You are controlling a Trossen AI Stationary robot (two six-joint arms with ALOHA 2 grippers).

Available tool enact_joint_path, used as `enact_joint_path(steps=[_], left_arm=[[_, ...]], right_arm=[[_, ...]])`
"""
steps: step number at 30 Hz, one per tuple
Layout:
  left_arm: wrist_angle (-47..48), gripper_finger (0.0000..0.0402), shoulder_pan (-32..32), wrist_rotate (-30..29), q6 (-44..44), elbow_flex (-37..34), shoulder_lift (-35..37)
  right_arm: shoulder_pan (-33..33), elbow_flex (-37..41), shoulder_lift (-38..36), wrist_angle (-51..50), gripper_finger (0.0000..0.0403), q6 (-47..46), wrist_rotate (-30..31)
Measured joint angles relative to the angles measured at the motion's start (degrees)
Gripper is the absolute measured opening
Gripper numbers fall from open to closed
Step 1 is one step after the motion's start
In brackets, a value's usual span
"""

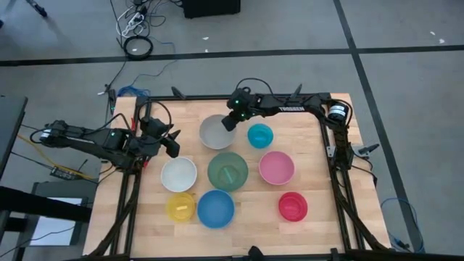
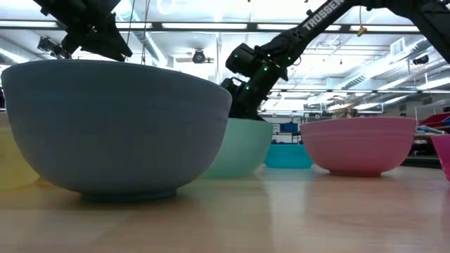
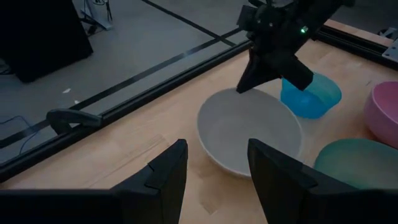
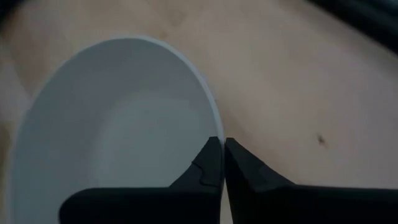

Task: Nest bowls inside each other
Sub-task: Stack the gray bowl on top of the green bowl

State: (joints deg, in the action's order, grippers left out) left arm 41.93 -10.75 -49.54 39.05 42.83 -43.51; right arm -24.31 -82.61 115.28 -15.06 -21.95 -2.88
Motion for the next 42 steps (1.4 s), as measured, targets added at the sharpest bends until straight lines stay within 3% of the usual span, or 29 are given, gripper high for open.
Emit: enact_joint_path(steps=[14,23,28,33,37,42], left_arm=[[-0.1,0.0177,0.0,-1.9,0.0,0.0,0.0],[-0.1,0.0177,0.0,-2.4,0.0,0.0,0.0],[-0.1,0.0177,0.0,-2.5,0.0,0.0,0.0],[-0.3,0.0177,0.0,-2.5,0.0,0.0,0.0],[-0.2,0.0177,0.0,-2.4,0.1,0.0,0.0],[-0.2,0.0177,0.0,-2.3,0.2,0.0,0.0]], right_arm=[[-1.1,0.0,-4.8,5.4,0.0000,0.6,-7.9],[5.1,0.0,-15.2,-8.6,0.0000,3.1,-15.3],[12.3,0.0,-16.9,-20.3,0.0000,3.6,-7.3],[17.8,0.3,-16.3,-21.5,0.0000,3.1,2.3],[19.8,0.4,-16.1,-21.0,0.0009,2.1,3.2],[20.9,0.4,-16.1,-21.6,0.0061,0.0,3.2]])
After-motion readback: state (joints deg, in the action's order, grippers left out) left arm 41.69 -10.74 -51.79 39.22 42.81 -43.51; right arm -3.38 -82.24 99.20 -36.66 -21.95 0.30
